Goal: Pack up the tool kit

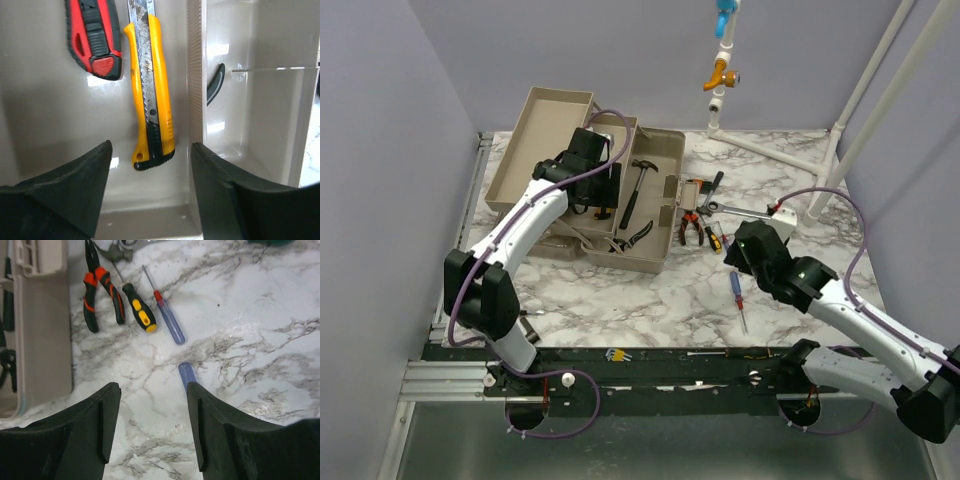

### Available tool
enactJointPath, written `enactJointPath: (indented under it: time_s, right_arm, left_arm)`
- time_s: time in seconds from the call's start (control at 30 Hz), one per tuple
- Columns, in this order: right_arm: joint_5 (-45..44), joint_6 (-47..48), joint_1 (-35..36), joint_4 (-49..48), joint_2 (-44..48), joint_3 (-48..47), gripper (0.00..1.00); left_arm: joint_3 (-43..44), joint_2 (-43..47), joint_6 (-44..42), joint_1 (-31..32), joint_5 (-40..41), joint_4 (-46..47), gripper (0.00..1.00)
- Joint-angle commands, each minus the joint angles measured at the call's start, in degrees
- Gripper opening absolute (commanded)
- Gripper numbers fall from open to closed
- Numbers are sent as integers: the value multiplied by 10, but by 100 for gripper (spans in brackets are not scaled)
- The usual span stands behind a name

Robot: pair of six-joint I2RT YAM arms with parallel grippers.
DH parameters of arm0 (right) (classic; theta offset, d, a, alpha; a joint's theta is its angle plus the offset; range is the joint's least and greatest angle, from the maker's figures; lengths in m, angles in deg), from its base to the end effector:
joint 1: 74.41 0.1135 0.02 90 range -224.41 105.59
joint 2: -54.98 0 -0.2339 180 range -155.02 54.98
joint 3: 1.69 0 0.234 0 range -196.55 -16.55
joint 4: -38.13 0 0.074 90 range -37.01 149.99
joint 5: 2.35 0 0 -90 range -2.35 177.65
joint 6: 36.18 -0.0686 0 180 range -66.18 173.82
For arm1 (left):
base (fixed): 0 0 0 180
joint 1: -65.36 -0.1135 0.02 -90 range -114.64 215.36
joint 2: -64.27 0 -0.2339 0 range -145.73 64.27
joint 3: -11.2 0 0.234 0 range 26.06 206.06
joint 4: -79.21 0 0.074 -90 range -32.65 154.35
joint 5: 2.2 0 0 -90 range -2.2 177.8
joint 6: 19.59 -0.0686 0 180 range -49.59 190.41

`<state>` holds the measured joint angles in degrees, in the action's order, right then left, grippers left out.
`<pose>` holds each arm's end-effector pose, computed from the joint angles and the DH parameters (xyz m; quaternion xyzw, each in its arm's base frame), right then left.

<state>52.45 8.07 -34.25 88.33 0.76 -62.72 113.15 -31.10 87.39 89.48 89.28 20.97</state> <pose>0.1861 0.1053 0.2417 0.1622 0.8685 0.0537 0.4652 0.3318 -0.1466 0.2614 0.0546 0.9429 -0.1038 0.3117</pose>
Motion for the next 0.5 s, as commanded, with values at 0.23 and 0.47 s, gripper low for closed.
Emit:
enactJointPath:
  time_s: [0.23, 0.47]
  right_arm:
    - [87, -27, 1, -3, -96, 64, 62]
    - [62, -35, 0, -1, -135, 55, 62]
  left_arm:
    - [-46, 147, 11, 84, 9, 56, 94]
    - [-103, 228, 38, 127, -14, 65, 95]
